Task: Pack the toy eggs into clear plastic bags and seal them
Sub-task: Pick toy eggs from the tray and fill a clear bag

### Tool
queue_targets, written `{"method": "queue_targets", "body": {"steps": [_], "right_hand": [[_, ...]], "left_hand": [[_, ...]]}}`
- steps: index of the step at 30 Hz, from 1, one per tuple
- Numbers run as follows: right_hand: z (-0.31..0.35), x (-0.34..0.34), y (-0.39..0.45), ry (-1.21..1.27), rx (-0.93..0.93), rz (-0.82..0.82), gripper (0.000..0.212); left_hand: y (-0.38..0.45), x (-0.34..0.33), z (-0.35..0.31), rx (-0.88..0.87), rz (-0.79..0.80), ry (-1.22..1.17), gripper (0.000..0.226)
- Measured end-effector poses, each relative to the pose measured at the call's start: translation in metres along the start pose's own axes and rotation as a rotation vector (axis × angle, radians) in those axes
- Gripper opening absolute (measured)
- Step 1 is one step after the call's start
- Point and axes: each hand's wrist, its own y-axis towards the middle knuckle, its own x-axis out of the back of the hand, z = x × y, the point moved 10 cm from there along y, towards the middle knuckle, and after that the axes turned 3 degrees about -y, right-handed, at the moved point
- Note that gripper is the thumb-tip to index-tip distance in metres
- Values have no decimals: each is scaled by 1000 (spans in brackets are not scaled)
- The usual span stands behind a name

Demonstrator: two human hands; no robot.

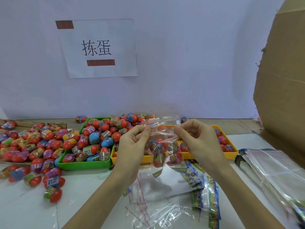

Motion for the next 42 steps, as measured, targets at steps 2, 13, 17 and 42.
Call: {"method": "queue_targets", "body": {"steps": [2,13,17,42], "right_hand": [[0,-1,0,19,-6,6,25],[70,-22,-40,-530,819,-179,11],[68,-23,-37,-511,818,-126,14],[65,-25,-32,-586,760,-34,6]], "left_hand": [[0,2,3,47,-18,-89,26],[-12,-20,-9,-78,148,40,17],[-17,-31,-15,-117,243,81,19],[-19,-35,-23,-344,292,467,18]]}}
